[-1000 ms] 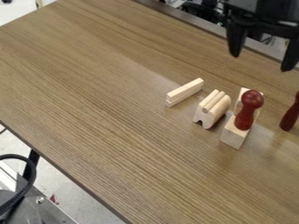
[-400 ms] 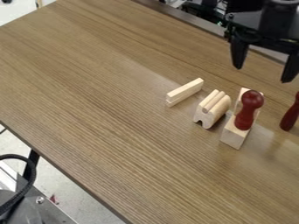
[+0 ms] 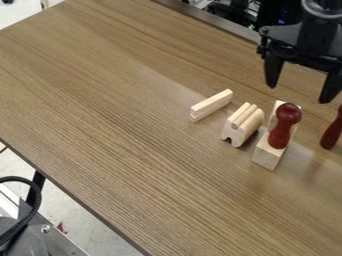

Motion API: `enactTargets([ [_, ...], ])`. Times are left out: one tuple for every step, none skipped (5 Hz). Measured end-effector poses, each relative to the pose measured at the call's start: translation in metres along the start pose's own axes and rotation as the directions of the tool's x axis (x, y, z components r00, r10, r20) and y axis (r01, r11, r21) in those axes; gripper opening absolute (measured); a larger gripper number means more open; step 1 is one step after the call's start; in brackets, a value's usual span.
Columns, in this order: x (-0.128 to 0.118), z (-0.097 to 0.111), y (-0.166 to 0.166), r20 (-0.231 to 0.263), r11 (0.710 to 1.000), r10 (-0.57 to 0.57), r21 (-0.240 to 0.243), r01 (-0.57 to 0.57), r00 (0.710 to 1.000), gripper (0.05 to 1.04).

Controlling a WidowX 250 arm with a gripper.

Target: Put the pawn at the back of the table

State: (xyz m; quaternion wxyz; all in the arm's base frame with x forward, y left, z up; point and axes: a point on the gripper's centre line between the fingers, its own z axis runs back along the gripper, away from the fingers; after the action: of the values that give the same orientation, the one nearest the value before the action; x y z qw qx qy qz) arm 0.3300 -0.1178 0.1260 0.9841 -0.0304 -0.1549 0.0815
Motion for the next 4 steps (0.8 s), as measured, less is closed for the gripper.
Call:
enactTargets([
  [-0.013,-0.007,0.005,-0.046,1.0,-0.002,0.018,0.003,0.999,1.0],
  [-0.02,-0.01,0.006,-0.068,1.0,0.004,0.021,-0.002,0.998,1.0],
  [-0.025,-0.013,0.003,-0.075,1.0,-0.008,0.022,0.009,0.997,1.0],
  [-0.026,-0.014,-0.001,-0.063,1.0,-0.017,0.018,0.018,0.998,1.0],
])
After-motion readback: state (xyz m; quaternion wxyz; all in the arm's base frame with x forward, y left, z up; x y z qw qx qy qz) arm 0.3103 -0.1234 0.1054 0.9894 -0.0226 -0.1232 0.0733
